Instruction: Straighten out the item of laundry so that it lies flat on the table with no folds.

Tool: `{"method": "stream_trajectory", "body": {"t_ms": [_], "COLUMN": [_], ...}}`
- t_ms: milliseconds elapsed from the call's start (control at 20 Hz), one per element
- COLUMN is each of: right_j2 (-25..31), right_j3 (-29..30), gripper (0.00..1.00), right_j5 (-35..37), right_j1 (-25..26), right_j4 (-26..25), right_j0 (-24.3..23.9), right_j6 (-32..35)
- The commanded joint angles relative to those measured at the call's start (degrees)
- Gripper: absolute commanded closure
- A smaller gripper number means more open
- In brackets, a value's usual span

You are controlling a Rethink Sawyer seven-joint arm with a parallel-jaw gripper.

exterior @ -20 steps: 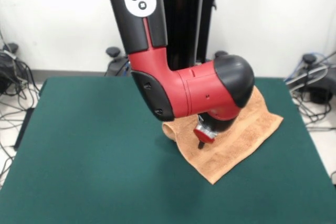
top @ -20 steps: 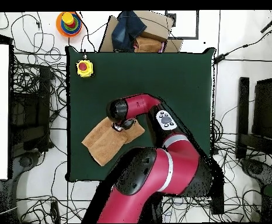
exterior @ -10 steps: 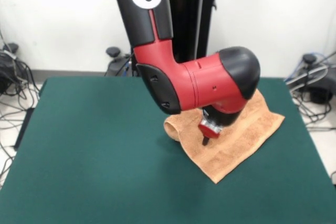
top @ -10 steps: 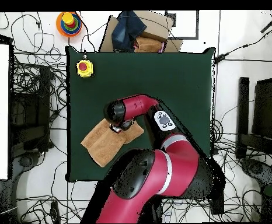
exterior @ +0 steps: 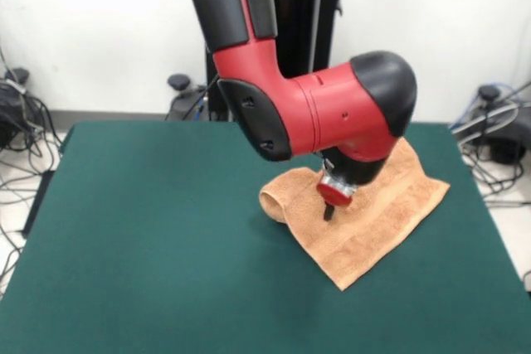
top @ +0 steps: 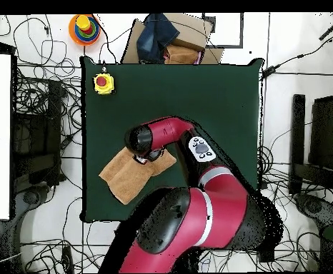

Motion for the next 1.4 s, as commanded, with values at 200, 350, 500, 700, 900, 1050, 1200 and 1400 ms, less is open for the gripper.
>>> {"method": "stream_trajectory", "body": {"t_ms": [200, 350, 500, 700, 900, 1050, 1200, 1400], "right_j2": [-2.0, -2.7, -2.8, -4.0, -5.4, -6.5, -7.4, -8.4], "right_j3": [5.2, 1.6, -1.0, -1.4, -2.9, -3.8, -3.8, -3.7], "gripper": [0.0, 0.0, 0.0, 0.0, 0.0, 0.0, 0.0, 0.0], "right_j5": [-6.7, -10.0, -12.3, -15.5, -17.0, -17.7, -19.0, -21.3], "right_j1": [-2.4, 0.8, 2.6, 2.7, 2.8, 3.3, 3.5, 4.0], "right_j4": [-2.7, -3.5, -2.7, -1.4, 0.1, 1.1, 2.1, 3.2], "right_j0": [2.1, 3.9, 5.4, 7.3, 9.8, 11.0, 12.2, 12.7], "right_j6": [5.8, 8.7, 10.4, 12.8, 15.1, 15.9, 17.2, 17.4]}}
